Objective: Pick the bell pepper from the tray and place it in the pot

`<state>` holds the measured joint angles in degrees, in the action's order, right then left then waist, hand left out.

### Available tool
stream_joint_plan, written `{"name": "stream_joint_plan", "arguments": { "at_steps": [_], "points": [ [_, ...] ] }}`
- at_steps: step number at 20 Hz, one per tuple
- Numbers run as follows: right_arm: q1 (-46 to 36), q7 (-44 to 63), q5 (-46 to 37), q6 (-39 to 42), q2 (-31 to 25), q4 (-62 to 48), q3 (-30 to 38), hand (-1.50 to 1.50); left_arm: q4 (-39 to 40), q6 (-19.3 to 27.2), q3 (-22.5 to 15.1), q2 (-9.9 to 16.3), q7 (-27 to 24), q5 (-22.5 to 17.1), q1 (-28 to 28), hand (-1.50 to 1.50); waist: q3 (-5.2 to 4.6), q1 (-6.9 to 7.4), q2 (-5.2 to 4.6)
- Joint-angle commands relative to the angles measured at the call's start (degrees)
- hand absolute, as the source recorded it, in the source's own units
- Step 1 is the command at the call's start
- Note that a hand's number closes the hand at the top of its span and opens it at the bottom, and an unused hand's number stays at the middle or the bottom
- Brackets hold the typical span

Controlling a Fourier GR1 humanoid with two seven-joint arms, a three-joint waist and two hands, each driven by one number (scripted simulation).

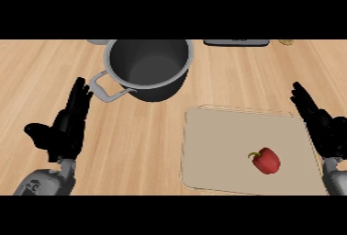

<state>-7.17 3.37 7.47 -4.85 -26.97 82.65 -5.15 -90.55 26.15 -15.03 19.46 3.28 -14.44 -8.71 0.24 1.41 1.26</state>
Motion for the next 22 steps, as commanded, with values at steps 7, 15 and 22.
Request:
{"name": "stream_joint_plan", "arguments": {
  "at_steps": [7, 15, 22],
  "points": [
    [0.9, -11.5, -18.5, 2.5, -21.7, 5.2, 3.7, 1.5, 3.7, -3.7, 3.1, 10.6, 2.5, 4.1, 6.7, 0.0, -1.29, -1.86, 0.06],
    [18.8, -46.0, -18.8, -11.4, -9.0, 8.3, 7.5, -1.5, 4.4, -7.5, 5.9, 12.9, 1.4, 2.7, 10.5, 0.0, -0.17, -2.39, -1.06],
    [22.5, -28.6, -28.4, -4.3, -16.8, 20.9, 4.9, -1.5, 4.5, -8.0, 5.9, 11.1, 1.6, 5.3, 9.5, 0.0, -0.34, -1.69, -1.23]
  ]
}}
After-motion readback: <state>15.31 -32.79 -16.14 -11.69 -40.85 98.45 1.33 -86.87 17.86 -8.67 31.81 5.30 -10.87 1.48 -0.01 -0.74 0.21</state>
